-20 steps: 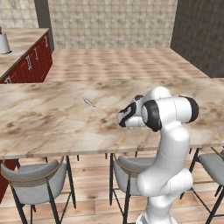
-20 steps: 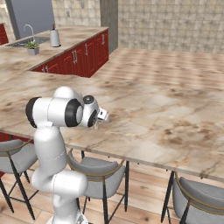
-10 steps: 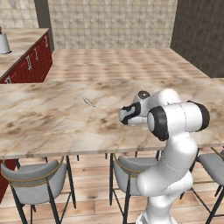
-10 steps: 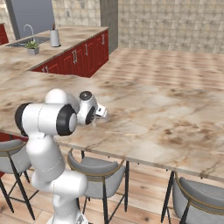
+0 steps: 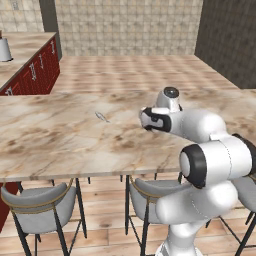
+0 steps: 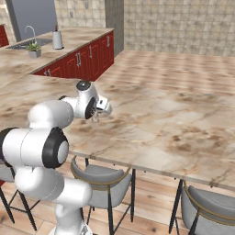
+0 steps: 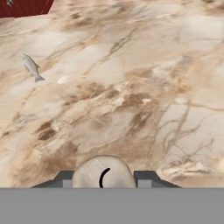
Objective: Pick the candle and jar from the dining table and place them in the open cabinet. Close the cabinet after placing the objects.
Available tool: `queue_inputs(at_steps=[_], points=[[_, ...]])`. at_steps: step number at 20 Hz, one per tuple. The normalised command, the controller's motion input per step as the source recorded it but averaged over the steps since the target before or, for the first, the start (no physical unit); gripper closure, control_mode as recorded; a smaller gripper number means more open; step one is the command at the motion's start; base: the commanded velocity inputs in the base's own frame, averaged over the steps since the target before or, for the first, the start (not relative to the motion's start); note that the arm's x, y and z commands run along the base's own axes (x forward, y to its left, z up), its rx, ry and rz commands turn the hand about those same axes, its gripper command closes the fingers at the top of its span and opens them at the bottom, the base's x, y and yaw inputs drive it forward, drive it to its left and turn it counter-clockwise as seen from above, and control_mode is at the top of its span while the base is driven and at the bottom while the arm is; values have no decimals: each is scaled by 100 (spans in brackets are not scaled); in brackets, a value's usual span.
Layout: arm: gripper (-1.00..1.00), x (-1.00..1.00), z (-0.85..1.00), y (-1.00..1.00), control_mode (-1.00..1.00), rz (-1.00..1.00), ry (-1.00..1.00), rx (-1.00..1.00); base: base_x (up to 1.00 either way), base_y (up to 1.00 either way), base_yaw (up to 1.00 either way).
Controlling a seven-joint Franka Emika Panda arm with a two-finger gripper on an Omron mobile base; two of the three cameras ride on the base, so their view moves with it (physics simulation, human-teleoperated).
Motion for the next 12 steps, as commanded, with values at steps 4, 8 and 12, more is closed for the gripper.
queue_inputs(at_steps=[4, 8, 12], points=[[100, -7, 66, 11, -100, 0, 4, -4, 0, 0, 0], [100, -9, 38, 24, -100, 0, 0, -9, 0, 0, 0], [100, -8, 20, 1, -100, 0, 0, -2, 0, 0, 0]])
